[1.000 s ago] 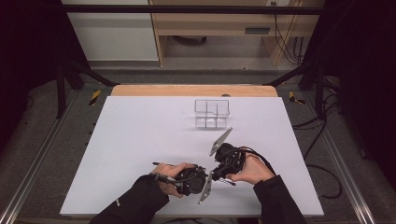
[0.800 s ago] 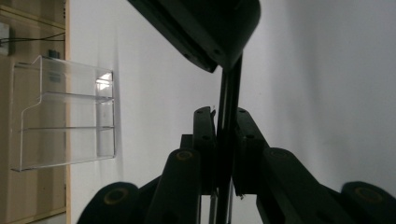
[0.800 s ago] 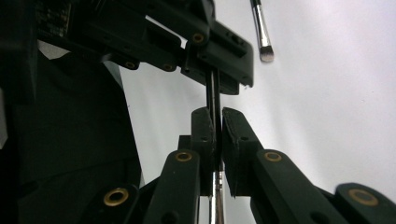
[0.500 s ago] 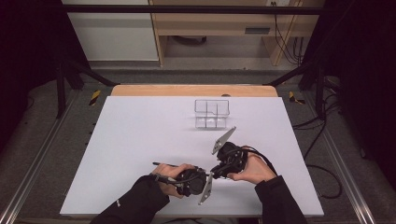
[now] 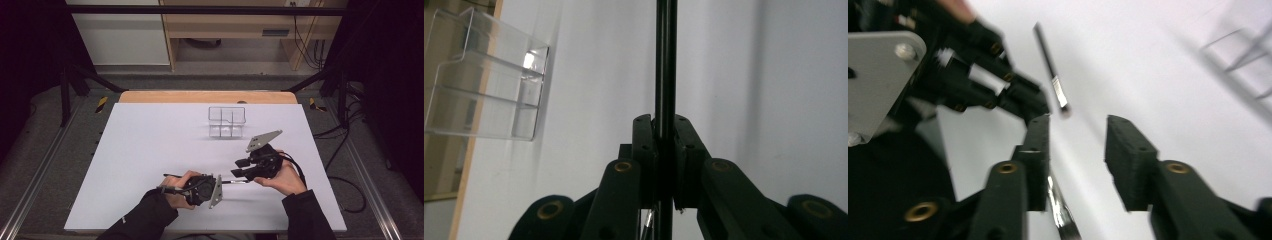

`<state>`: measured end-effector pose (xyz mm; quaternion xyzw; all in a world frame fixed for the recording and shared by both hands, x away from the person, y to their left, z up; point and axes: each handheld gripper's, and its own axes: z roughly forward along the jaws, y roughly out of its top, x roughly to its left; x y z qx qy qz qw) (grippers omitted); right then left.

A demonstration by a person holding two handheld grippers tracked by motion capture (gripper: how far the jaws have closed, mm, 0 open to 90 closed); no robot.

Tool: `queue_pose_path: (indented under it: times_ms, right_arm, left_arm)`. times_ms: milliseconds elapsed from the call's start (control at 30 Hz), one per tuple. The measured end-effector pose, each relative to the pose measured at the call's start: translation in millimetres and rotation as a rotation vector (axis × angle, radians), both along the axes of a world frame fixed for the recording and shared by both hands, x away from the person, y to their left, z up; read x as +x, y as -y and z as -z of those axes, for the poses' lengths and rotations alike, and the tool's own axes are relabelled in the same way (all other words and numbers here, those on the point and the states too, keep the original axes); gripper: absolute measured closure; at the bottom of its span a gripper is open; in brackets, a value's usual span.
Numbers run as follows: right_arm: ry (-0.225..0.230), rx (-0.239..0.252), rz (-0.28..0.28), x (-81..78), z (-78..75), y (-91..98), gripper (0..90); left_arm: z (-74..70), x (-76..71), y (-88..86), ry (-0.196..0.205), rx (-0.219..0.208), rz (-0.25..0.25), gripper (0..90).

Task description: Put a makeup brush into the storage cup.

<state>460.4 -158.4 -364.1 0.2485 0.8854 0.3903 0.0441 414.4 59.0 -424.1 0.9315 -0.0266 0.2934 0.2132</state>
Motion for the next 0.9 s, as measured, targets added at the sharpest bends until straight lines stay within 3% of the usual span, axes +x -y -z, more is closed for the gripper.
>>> queue_pose_path:
  times_ms: [200, 400, 700, 800, 900]
  right_arm:
    - [0.132, 0.100, 0.120, -3.6, -4.7, 19.6, 41.7]
    - [0.203, 0.161, 0.195, -9.1, -3.5, 34.8, 30.8]
    - [0.250, 0.264, 0.282, -16.1, 0.1, 48.5, 22.1]
    - [0.229, 0.311, 0.282, -18.0, 3.2, 50.4, 21.4]
    - [0.221, 0.324, 0.293, -18.9, 7.4, 50.7, 19.8]
  left_arm:
    - [0.6, 1.7, -7.1, -0.038, -0.046, -0.061, 82.9]
    - [0.0, 3.6, -18.0, -0.079, -0.126, -0.130, 82.9]
    - [-1.4, 7.1, -31.3, -0.143, -0.241, -0.233, 82.9]
    - [-2.1, 8.4, -34.3, -0.159, -0.269, -0.266, 82.9]
    - [-1.9, 9.6, -36.5, -0.169, -0.297, -0.299, 82.9]
